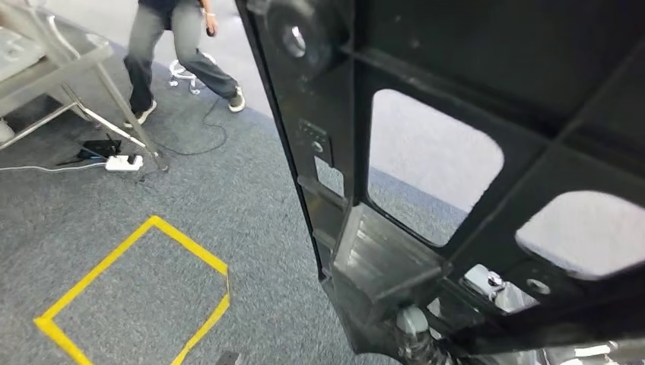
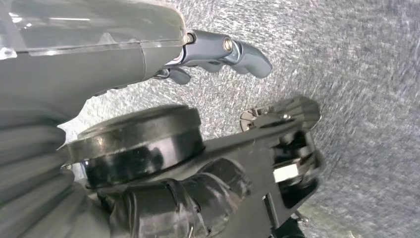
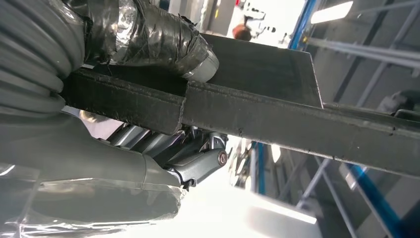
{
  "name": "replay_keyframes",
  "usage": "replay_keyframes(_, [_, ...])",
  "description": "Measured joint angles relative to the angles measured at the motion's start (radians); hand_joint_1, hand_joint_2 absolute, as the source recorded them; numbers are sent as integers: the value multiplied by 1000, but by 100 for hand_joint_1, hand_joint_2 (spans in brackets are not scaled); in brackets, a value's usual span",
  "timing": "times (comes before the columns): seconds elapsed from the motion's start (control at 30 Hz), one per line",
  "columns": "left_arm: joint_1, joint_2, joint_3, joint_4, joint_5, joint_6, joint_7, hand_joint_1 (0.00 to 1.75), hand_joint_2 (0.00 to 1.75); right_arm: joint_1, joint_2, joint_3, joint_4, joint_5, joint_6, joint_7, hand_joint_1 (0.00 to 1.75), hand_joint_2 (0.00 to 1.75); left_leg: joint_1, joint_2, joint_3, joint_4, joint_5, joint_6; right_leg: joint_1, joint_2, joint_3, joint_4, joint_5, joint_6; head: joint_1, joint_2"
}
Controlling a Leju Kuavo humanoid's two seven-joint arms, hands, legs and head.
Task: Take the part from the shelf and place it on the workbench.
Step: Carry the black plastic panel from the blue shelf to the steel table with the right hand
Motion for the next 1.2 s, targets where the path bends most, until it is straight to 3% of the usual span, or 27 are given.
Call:
replay_keyframes(0.03, [-3, -1, 0, 0, -1, 0, 0, 0, 175, 3, -1, 0, 0, 0, 0, 0, 175, 175, 0, -13, 3, -2, -1, 6, 1, 23, -39, 66, -24, 0, 2, 0])
replay_keyframes(0.07, [-4, -2, -1, 0, -4, 0, 2, 0, 175, 7, -3, -1, 0, 0, 0, 0, 175, 175, 0, -27, 3, -1, -2, 7, 2, 31, -77, 123, -38, 1, 4, 0])
replay_keyframes(0.1, [-4, -4, -1, 0, -7, 0, 4, 0, 175, 12, -5, -2, -1, 0, 1, 0, 175, 175, 0, -41, 4, 1, -4, 7, 3, 33, -105, 154, -35, 2, 5, 0])
replay_keyframes(0.13, [-3, -6, -2, 0, -11, 0, 7, 0, 175, 16, -7, -4, -2, 0, 1, 0, 175, 175, 1, -55, 4, 4, -7, 6, 3, 34, -115, 149, -14, 3, 5, 0])
replay_keyframes(0.2, [-1, -11, -5, 0, -19, 1, 14, 0, 175, 26, -14, -7, -7, 0, 1, 0, 175, 175, 3, -84, 6, 15, -16, 1, 1, 45, -87, 48, 62, 5, 6, 0])
replay_keyframes(0.23, [0, -14, -7, 0, -22, 3, 17, 0, 175, 29, -17, -8, -10, 0, 2, 0, 175, 175, 5, -96, 5, 21, -21, -3, -3, 66, -66, -8, 88, 5, 7, 0])
replay_keyframes(0.3, [-1, -18, -8, 0, -24, 5, 19, 0, 175, 37, -22, -11, -16, -1, 2, -1, 175, 175, 5, -117, -3, 35, -28, -14, -7, 103, -40, -74, 106, 0, 9, 0])
replay_keyframes(0.37, [0, -19, -8, 0, -24, 7, 19, 0, 175, 44, -26, -15, -21, -2, 3, -2, 175, 175, 5, -136, -12, 37, -28, -25, -4, 104, -35, -80, 104, -13, 10, 0])
replay_keyframes(0.4, [2, -19, -8, 0, -24, 7, 18, 0, 175, 45, -27, -17, -23, -3, 4, -2, 175, 175, 7, -135, -15, 36, -28, -29, -4, 93, -33, -81, 105, -20, 11, 0])
replay_keyframes(0.47, [3, -19, -9, 0, -24, 6, 12, 0, 175, 46, -29, -19, -26, -4, 11, -5, 175, 175, 5, -97, -32, 70, -48, -40, -8, 73, -26, -87, 104, -31, 4, 0])
replay_keyframes(0.53, [0, -21, -9, 0, -24, 4, 7, 0, 175, 49, -29, -21, -30, -5, 21, -8, 175, 175, 6, -45, -83, 173, -98, -53, -9, 49, -20, -89, 100, -39, -4, 0])
replay_keyframes(0.6, [-2, -23, -9, 0, -25, 2, 6, 0, 175, 50, -29, -22, -30, -5, 31, -9, 175, 175, 12, -27, -144, 283, -135, -60, -7, 23, -16, -89, 95, -42, -6, 0])
replay_keyframes(0.63, [-1, -23, -9, 0, -25, 2, 7, 0, 175, 50, -29, -22, -30, -5, 34, -9, 175, 175, 13, -25, -154, 296, -128, -60, -6, 12, -13, -89, 92, -41, -6, 0])
replay_keyframes(0.67, [-1, -23, -9, 0, -25, 2, 8, 0, 175, 50, -29, -22, -30, -4, 36, -9, 175, 175, 13, -22, -146, 275, -105, -58, -5, -1, -8, -89, 88, -41, -6, 0])
replay_keyframes(0.7, [0, -23, -9, 0, -24, 1, 9, 0, 175, 50, -29, -22, -30, -2, 37, -8, 175, 175, 12, -14, -117, 217, -69, -52, -4, -12, -2, -89, 84, -40, -6, 0])
replay_keyframes(0.77, [-1, -21, -10, 0, -22, -1, 11, 0, 175, 51, -29, -22, -32, 5, 39, -4, 175, 175, 0, 27, -50, 86, -18, -35, 0, -33, 12, -93, 75, -37, -6, 0])
replay_keyframes(0.83, [-4, -19, -10, 0, -21, -5, 13, 0, 175, 52, -29, -22, -33, 12, 42, 3, 175, 175, -13, 51, -22, 29, -12, -23, 3, -53, 21, -101, 71, -29, -5, 0])
replay_keyframes(0.9, [-2, -18, -10, 0, -20, -8, 15, 0, 175, 51, -29, -22, -34, 17, 44, 7, 175, 175, -11, 30, -15, 15, -9, -17, 5, -68, 32, -112, 69, -19, -4, 0])
replay_keyframes(0.97, [2, -18, -10, 1, -18, -9, 17, 0, 175, 51, -29, -22, -35, 19, 46, 8, 175, 175, -3, 8, 3, -7, -2, -10, 5, -39, 34, -95, 53, -10, -3, 0])
replay_keyframes(1.03, [-1, -17, -10, 1, -18, -10, 17, 0, 175, 52, -29, -22, -36, 20, 47, 8, 175, 175, 3, -12, 17, -20, 1, -3, 4, 12, -11, -2, 9, -5, 0, 0])
replay_keyframes(1.1, [-4, -17, -11, 1, -18, -6, 13, 0, 175, 55, -29, -22, -35, 22, 47, 9, 175, 175, 3, -35, 19, -20, -3, 1, 4, 29, -85, 120, -30, -1, 4, 0])
replay_keyframes(1.13, [-4, -17, -13, 1, -17, 0, 8, 0, 175, 55, -29, -22, -35, 24, 47, 10, 175, 175, 4, -49, 20, -18, -5, 1, 3, 31, -108, 147, -26, 1, 5, 0])
replay_keyframes(1.17, [-3, -17, -15, 1, -16, 7, 2, 0, 175, 55, -29, -22, -35, 25, 48, 12, 175, 175, 5, -64, 22, -15, -8, 0, 2, 32, -113, 137, -2, 3, 5, 0])
replay_keyframes(1.2, [-2, -17, -17, 1, -15, 15, -4, 0, 175, 55, -29, -22, -35, 25, 48, 13, 175, 175, 7, -78, 24, -10, -13, -3, 0, 36, -99, 91, 37, 5, 5, 0])
